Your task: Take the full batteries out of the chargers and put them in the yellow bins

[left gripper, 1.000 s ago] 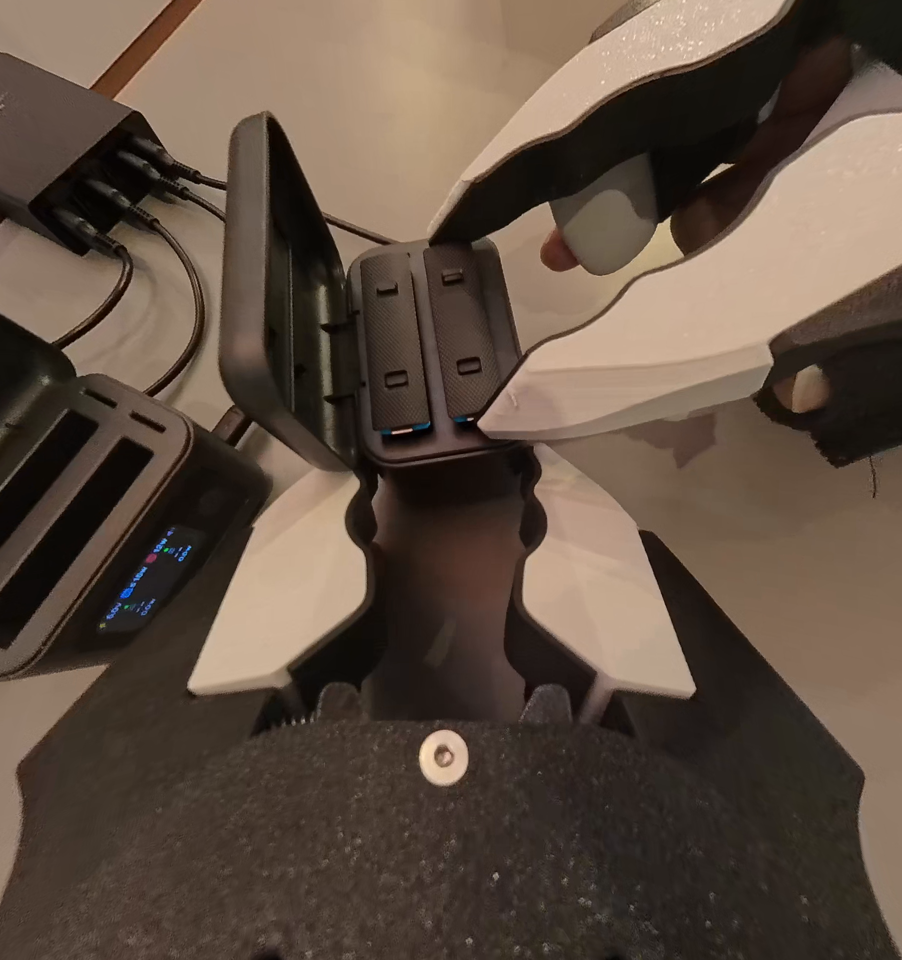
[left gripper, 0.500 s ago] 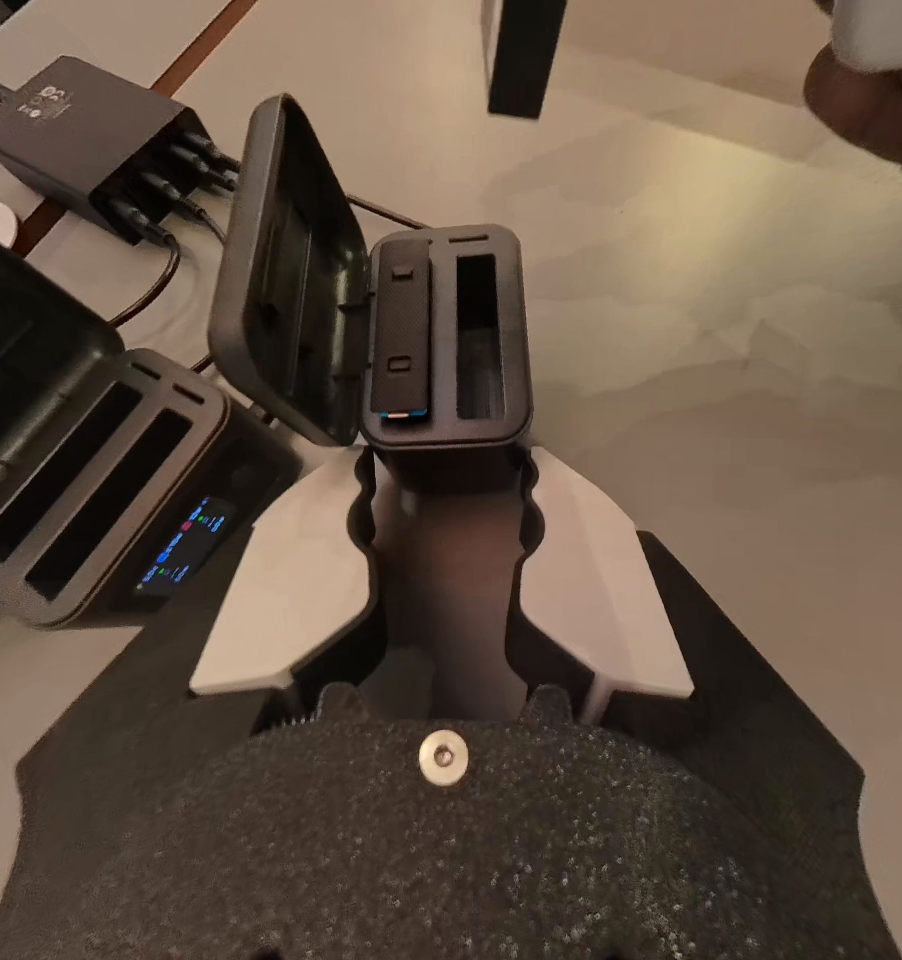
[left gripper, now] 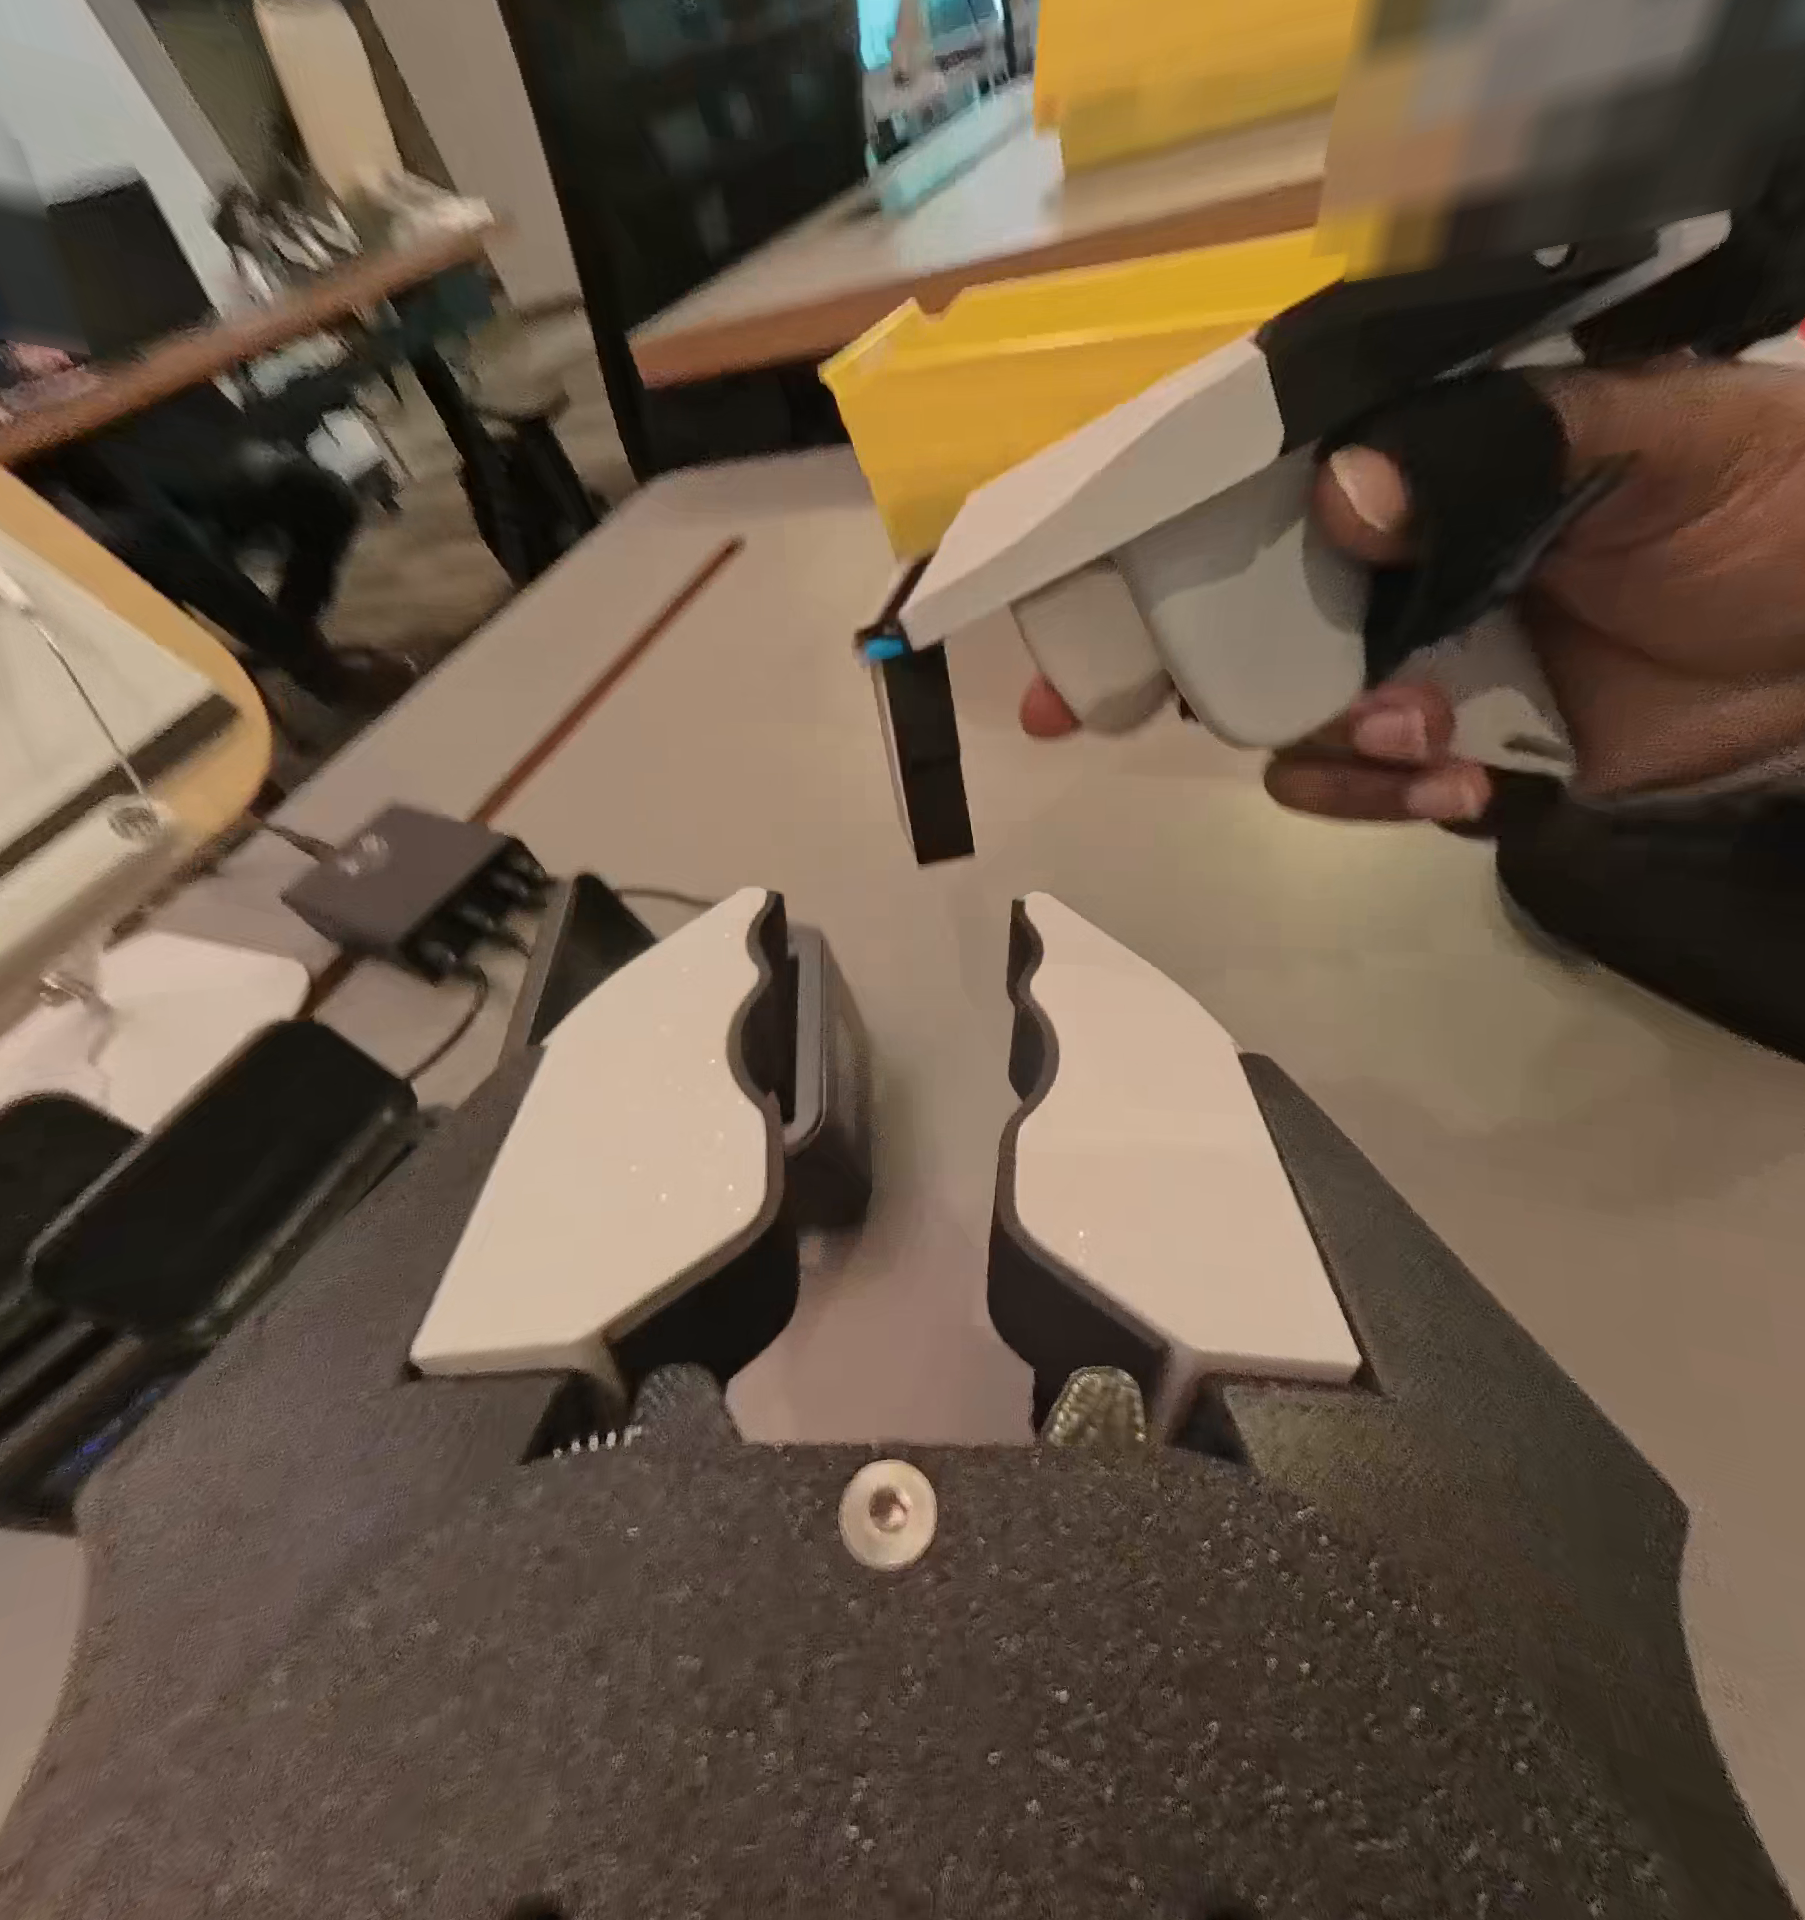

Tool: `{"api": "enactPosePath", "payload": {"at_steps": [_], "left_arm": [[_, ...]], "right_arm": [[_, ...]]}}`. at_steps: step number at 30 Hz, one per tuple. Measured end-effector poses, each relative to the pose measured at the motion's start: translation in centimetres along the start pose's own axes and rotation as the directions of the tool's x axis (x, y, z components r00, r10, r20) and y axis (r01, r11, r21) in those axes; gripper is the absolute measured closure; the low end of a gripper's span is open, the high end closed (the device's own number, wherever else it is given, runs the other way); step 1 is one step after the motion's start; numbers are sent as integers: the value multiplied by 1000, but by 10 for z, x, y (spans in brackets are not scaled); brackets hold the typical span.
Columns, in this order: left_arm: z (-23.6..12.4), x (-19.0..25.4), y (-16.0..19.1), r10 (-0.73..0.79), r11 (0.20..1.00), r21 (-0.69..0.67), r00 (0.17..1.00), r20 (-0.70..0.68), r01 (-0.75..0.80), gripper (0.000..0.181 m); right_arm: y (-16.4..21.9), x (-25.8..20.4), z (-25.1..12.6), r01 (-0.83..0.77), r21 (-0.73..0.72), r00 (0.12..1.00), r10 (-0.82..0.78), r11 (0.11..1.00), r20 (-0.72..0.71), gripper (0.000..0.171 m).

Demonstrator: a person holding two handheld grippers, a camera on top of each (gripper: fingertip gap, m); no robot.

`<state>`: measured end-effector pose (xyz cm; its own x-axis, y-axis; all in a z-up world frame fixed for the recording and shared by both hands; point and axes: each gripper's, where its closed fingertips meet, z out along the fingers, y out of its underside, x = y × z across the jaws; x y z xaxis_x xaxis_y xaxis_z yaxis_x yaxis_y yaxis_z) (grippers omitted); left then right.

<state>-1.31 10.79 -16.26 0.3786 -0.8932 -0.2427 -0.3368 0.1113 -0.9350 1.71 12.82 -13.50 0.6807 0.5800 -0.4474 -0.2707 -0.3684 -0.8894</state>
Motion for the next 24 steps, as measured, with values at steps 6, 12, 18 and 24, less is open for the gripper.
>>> {"api": "enactPosePath", "payload": {"at_steps": [6,12,18,24], "left_arm": [[8,17,-16,126,989,73,989,79,-132,169],[1,35,-15,62,986,160,993,-104,-45,170],[-6,62,-24,44,980,198,959,-280,12,170],[-6,71,-23,60,982,191,947,-317,2,170]], "right_arm": [[11,-25,-16,-152,43,988,150,987,44,113],[17,-34,-25,125,-95,983,-110,988,147,116],[33,-48,-46,614,-270,764,-472,742,440,117],[49,-47,-54,825,-262,554,-626,500,549,150]]}}
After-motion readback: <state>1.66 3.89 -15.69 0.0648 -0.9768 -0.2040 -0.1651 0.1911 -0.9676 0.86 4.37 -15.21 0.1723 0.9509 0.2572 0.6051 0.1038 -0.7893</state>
